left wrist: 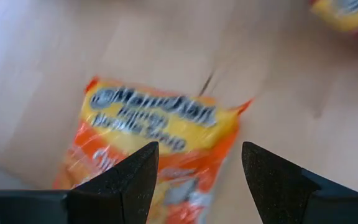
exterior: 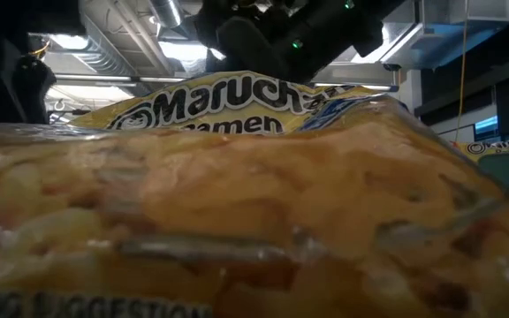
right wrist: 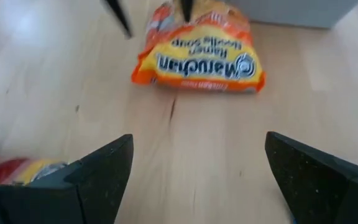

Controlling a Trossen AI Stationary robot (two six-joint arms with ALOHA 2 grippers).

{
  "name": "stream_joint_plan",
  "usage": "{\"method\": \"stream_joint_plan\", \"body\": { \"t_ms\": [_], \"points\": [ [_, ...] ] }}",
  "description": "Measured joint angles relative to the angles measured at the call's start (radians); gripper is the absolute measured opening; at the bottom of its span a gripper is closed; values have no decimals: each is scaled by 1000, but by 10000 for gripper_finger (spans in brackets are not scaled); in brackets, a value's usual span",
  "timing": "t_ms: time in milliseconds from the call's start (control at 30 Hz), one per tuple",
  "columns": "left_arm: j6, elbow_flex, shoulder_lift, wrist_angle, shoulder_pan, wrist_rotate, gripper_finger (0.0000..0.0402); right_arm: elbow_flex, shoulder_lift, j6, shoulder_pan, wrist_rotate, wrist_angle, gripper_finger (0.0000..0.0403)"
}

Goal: Sort Maruchan noodles
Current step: Put the orange pack noodle into the green bin

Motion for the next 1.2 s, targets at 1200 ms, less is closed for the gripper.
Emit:
{"method": "stream_joint_plan", "body": {
  "t_ms": [1200],
  "points": [
    [390, -21, 74, 401, 200, 141, 225, -176, -203, 10, 40, 35, -122, 349]
  ]
}}
